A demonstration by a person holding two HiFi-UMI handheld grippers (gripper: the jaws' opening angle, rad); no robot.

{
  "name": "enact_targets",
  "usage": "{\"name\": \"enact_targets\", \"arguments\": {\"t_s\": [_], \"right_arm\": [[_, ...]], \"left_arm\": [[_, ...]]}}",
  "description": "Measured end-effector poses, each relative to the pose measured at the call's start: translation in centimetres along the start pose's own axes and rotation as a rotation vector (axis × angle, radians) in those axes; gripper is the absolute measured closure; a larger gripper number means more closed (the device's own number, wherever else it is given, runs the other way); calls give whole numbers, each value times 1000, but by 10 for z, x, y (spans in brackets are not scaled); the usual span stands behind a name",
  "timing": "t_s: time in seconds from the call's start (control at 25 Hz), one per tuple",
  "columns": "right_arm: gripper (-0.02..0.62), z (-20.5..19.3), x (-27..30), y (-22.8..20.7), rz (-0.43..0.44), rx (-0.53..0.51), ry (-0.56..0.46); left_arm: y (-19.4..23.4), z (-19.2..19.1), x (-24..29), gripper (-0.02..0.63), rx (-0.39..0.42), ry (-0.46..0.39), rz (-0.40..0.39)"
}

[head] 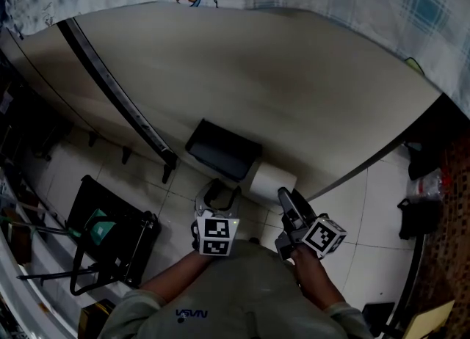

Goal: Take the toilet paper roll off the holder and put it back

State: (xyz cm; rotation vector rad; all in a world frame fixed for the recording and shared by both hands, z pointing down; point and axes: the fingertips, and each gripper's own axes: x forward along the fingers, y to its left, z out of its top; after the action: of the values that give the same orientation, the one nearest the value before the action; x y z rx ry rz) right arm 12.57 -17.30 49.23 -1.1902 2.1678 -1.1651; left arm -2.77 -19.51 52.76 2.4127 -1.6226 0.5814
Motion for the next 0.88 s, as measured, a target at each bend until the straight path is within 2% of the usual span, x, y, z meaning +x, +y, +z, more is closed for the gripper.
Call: {"name": "enact_targets", "arguments": {"t_s": [0.16,0.88], "right_arm": [[431,-2,6,-3,-8,2,12],[431,-13,24,-5,-2,19,41]], "left_arm": [[3,-6,11,356,-10,30,25],[14,-10,10,357,-9,39,49]]}}
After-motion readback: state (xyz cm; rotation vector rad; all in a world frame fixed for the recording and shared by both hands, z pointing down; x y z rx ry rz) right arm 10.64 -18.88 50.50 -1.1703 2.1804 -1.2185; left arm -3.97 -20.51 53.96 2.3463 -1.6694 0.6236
